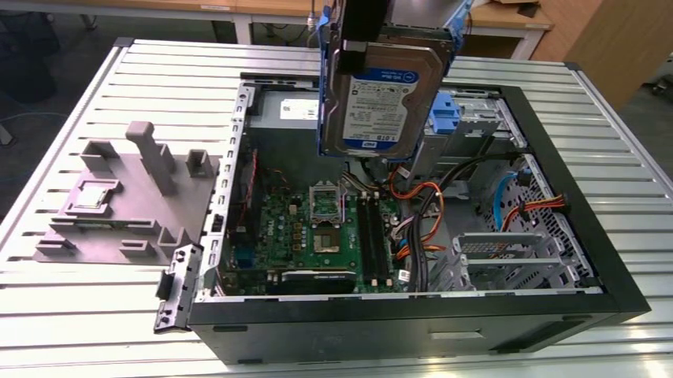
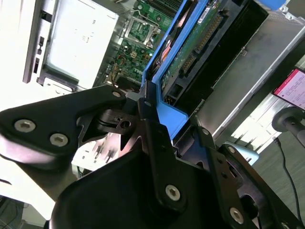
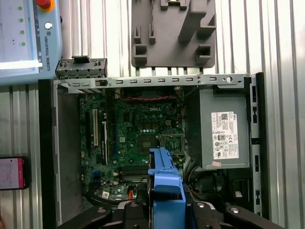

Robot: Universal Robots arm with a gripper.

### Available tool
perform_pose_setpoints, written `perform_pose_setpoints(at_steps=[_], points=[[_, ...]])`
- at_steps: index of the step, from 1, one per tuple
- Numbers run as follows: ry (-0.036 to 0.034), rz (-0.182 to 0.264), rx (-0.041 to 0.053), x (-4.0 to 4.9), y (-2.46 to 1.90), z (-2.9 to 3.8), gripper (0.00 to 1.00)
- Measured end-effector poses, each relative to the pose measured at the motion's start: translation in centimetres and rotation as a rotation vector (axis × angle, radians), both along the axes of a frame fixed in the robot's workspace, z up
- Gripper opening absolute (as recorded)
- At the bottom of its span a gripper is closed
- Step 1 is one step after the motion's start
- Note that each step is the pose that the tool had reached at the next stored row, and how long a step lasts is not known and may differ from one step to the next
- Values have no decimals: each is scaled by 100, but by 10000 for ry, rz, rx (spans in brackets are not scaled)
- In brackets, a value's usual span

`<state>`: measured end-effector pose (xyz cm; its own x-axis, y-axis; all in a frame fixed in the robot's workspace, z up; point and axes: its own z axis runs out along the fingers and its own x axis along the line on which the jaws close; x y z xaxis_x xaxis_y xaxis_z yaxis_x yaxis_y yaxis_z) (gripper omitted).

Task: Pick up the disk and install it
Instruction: 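Insert the disk into the insertion slot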

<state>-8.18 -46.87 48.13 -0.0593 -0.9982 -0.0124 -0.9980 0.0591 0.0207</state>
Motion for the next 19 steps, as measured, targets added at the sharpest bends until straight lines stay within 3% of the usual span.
perform_pose_setpoints(at_steps=[2,8,10,17,19], points=[[-2,-1,3,17,-36,-10,36],[-1,0,1,253,-51,-33,36],[1,1,-1,276,-75,-35,36],[0,0,0,280,-294,-47,36],[0,0,1,280,-339,-50,36]])
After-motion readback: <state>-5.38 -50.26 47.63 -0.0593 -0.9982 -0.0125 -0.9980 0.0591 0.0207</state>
